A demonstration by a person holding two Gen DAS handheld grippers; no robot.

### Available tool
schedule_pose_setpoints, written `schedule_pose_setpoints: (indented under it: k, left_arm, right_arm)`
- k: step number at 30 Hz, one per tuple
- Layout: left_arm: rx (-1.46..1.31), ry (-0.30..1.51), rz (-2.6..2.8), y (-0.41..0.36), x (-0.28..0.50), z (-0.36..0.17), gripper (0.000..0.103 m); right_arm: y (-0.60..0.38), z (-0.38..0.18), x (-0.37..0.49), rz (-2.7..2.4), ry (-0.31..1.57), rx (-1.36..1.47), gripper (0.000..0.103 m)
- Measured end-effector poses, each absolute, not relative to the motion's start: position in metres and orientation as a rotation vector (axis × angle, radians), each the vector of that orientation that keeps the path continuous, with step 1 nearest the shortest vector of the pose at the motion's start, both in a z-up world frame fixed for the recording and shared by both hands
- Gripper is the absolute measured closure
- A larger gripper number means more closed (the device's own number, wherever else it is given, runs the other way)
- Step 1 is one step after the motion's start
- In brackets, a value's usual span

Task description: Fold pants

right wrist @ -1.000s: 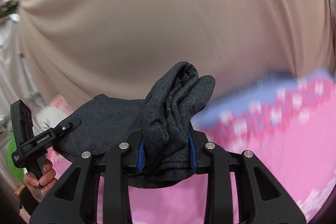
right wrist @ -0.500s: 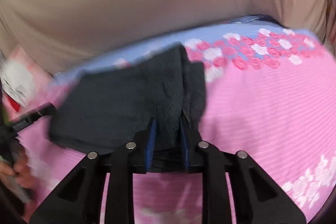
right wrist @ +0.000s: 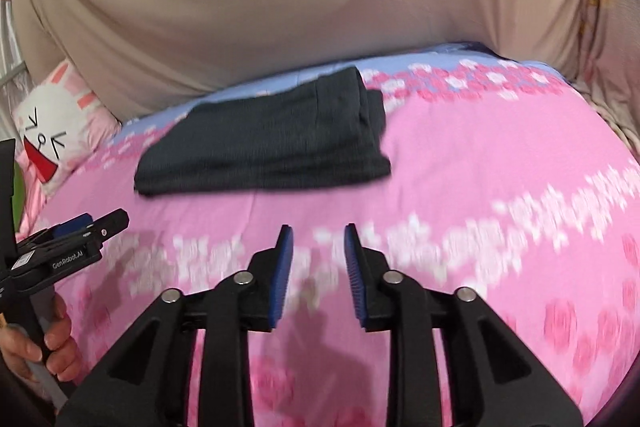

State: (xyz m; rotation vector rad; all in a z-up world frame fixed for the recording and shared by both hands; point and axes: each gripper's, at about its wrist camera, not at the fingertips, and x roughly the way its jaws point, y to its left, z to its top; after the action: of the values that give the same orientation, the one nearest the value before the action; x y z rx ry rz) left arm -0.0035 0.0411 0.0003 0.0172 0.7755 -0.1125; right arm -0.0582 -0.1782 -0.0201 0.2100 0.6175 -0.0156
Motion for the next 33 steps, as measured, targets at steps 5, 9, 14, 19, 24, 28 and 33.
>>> schedule_pose_setpoints:
  k: [5, 9, 14, 19, 24, 28, 33]
  left_arm:
    - [0.07, 0.791, -0.108, 0.031, -0.015, -0.016, 0.022]
    - [0.041, 0.777, -0.118, 0.034, -0.021, -0.015, 0.022]
    - [0.019, 0.788, -0.118, 0.038, -0.018, -0.017, 0.022]
    - [0.02, 0.775, -0.094, 0.039, -0.02, -0.016, 0.021]
    - [0.029, 0.752, -0.117, 0.035, -0.024, -0.013, 0.019]
    - [0.031, 0.741, -0.127, 0.035, -0.026, -0.012, 0.019]
    - [0.047, 0.735, -0.126, 0.032, -0.027, -0.011, 0.019]
  right_arm:
    - [-0.173, -0.031, -0.077, -0.041, 0.636, 0.21, 0.059]
    - [-0.171, -0.031, -0.086, -0.059, 0.603, 0.211, 0.056]
    - [-0.171, -0.031, -0.084, -0.072, 0.6, 0.217, 0.039]
    - [-0.171, -0.035, -0.078, -0.082, 0.637, 0.216, 0.034]
    - [-0.163, -0.042, -0.066, -0.09, 0.71, 0.166, 0.032]
    - [-0.161, -0.044, -0.064, -0.089, 0.723, 0.159, 0.032]
    - [-0.161, -0.044, -0.065, -0.093, 0.721, 0.156, 0.032]
